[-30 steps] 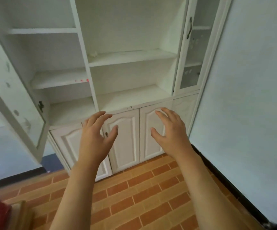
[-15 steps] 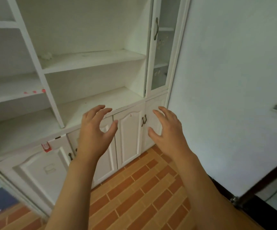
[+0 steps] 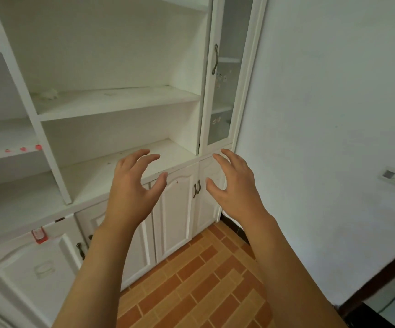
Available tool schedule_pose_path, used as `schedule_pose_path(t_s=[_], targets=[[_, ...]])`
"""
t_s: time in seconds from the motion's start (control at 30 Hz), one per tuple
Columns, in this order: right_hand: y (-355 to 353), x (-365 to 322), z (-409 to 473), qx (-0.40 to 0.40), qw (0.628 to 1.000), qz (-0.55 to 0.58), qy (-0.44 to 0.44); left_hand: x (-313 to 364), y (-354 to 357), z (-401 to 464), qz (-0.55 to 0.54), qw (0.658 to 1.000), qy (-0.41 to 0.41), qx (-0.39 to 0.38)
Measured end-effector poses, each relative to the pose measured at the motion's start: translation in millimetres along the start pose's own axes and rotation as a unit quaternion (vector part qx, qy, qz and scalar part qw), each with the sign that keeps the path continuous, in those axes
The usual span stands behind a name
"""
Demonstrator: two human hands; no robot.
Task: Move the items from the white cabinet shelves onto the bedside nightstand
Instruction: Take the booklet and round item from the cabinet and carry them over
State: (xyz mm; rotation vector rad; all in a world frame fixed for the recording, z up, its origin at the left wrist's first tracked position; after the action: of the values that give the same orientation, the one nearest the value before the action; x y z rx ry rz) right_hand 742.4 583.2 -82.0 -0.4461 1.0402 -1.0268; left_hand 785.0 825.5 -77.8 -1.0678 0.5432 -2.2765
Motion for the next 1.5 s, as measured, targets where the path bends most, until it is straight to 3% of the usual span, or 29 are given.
schedule_pose_path(t_s=[0.8,1.5], targets=[[-45.8,149.6,243.5,0.068,0.992,-0.019,-0.101,60.0,175.3,225.1,0.036,0.995,0.082,0.05],[10.0,193.2,467.4,0.095,0.987,-0.059,-0.117,-8.2,294.8,435.3,-0.013,0.99,0.127,0.064]])
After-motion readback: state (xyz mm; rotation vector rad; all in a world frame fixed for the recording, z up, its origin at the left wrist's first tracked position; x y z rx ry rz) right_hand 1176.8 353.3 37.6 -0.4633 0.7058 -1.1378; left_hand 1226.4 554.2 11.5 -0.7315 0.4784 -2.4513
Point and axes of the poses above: each hand's wrist, its own z-axis towards the middle knuckle, its own y-axis out of the palm, x = y × z, the point moved 2 cm from there along z, towards the middle knuckle, and after that the axes turned 4 degrees about z, right-handed, at the moved point
